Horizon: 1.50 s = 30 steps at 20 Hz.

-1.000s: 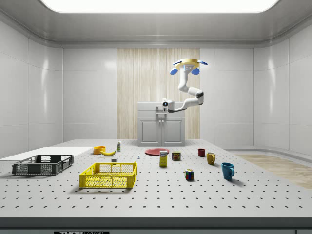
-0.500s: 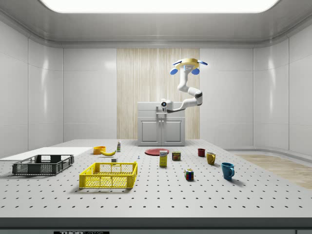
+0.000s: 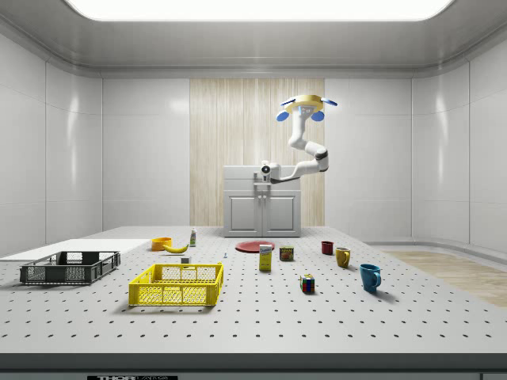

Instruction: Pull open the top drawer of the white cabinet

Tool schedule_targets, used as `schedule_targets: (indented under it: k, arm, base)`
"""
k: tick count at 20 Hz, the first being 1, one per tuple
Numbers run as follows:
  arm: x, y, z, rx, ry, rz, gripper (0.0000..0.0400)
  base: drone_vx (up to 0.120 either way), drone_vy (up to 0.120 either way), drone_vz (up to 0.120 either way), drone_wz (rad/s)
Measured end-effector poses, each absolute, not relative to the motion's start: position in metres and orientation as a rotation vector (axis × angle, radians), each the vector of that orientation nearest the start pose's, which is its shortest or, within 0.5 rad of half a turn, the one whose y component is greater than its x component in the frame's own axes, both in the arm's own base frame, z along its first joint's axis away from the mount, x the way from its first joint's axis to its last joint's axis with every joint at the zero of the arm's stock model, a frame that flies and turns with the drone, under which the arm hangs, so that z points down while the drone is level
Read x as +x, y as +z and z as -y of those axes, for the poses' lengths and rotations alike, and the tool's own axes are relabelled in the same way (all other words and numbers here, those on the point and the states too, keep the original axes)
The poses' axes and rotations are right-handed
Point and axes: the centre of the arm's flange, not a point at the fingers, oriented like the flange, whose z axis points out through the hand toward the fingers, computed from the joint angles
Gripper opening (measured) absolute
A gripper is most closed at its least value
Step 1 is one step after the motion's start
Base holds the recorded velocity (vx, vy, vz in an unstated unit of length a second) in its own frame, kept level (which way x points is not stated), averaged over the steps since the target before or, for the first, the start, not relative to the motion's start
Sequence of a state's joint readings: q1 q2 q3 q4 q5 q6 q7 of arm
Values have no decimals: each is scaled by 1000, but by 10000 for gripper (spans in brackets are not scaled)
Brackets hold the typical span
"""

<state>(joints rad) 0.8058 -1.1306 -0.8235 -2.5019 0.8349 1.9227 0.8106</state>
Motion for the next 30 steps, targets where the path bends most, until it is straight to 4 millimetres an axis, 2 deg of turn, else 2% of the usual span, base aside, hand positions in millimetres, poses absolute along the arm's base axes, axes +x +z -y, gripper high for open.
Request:
schedule_targets:
  k: [8,30]
  arm:
    - [328,592,31,-1483,613,-612,311]
    - [328,592,19,-1483,613,-612,311]
  base:
    - [0,0,0,0]
    - [0,0,0,0]
